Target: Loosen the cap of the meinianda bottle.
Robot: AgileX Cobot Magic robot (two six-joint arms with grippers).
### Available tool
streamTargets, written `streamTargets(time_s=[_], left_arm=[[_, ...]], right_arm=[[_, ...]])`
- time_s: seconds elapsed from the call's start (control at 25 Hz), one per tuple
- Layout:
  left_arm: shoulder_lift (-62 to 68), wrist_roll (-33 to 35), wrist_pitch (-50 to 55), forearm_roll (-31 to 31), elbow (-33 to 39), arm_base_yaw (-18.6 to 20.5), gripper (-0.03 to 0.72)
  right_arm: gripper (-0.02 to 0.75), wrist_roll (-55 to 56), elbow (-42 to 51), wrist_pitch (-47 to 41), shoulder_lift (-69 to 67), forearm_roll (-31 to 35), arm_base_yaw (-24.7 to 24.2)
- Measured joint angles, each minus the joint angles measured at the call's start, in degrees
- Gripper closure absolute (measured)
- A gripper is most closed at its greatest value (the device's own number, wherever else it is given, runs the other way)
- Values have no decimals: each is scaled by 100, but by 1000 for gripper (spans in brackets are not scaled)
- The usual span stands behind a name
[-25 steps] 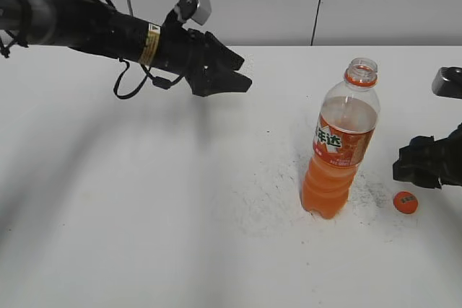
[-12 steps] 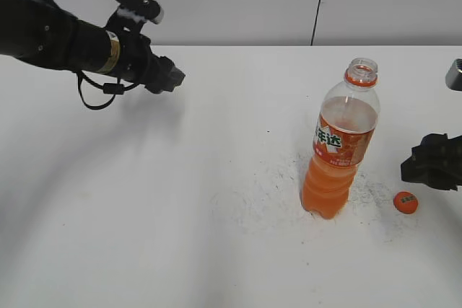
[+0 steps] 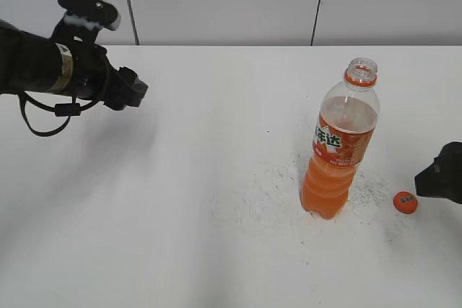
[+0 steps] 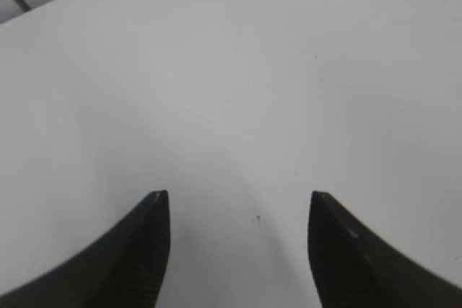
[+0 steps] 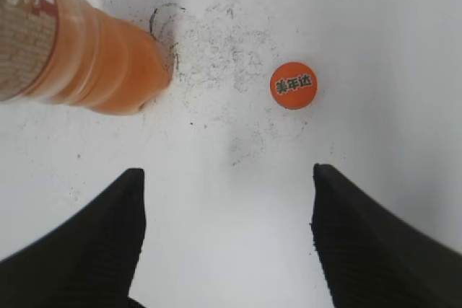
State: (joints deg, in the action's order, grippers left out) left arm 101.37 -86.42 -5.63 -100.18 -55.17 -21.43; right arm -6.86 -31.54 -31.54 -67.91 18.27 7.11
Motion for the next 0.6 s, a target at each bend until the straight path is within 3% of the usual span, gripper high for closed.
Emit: streamTargets(time_s=[0.12, 0.28, 0.6], left_arm=[[-396, -5, 522, 236, 361, -192, 219], [-739, 99, 1427, 994, 699, -518, 219], [-1038, 3068, 3952, 4382, 759, -1310, 222]], right_arm=[[211, 0, 4, -277, 245, 0, 0], [211, 0, 4, -706, 571, 0, 0], [211, 0, 4, -1708, 1493, 23, 0]])
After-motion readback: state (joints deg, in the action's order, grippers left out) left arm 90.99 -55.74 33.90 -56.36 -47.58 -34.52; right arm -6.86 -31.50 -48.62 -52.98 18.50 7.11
